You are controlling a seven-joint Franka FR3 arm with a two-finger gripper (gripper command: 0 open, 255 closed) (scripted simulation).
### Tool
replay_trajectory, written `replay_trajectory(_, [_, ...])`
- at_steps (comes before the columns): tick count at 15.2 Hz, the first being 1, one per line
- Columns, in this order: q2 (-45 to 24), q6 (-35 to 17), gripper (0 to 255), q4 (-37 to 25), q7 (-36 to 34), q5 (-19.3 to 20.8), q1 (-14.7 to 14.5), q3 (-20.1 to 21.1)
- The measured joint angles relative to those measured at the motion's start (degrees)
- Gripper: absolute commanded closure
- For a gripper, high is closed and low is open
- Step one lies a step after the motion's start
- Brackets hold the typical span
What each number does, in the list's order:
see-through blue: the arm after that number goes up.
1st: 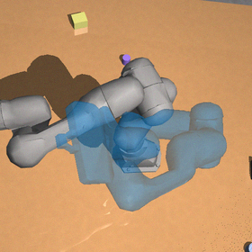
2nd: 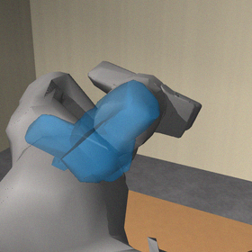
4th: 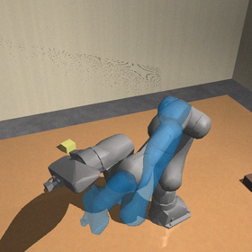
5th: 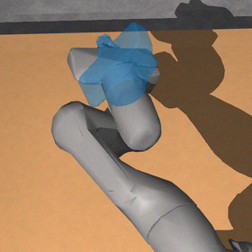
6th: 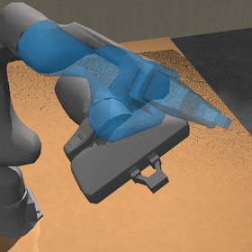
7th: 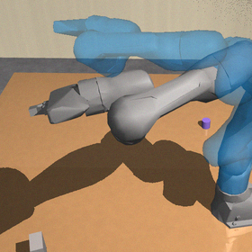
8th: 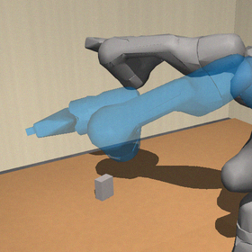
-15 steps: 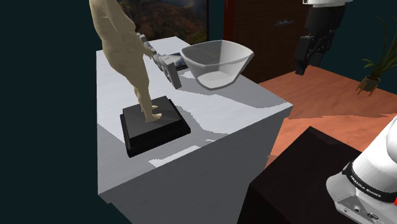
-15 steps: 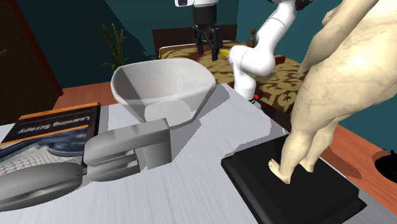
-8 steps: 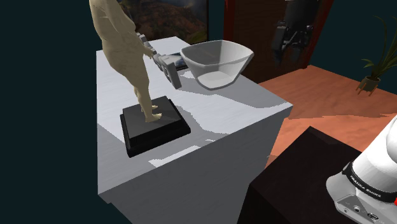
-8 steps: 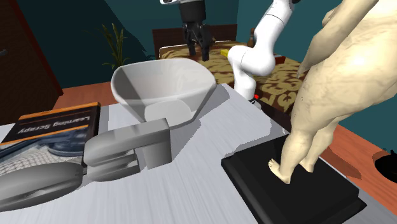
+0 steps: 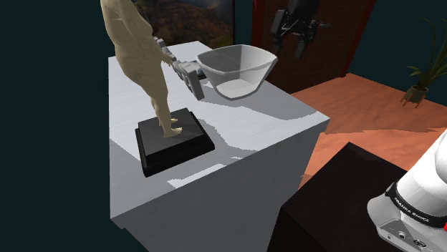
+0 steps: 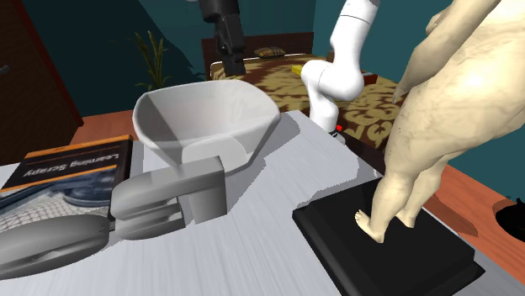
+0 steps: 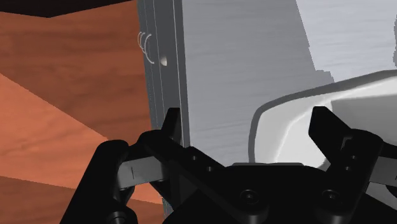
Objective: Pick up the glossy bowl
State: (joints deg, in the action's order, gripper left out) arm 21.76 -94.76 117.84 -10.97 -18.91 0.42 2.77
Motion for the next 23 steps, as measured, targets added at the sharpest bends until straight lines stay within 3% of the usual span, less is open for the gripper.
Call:
replay_trajectory(4, [-6.42,-1.11,0,-6.32,-1.24,-3.38,-0.05,-0.66])
replay_trajectory(11, [-6.69,-5.55,0,-2.02,0.21,-4.17,-0.10,-0.54])
replay_trajectory(12, [-6.79,-5.88,255,-1.78,0.32,-4.20,-0.10,-0.52])
replay_trajectory(23, [-6.65,-5.91,255,-1.86,0.30,-4.30,-0.13,-0.48])
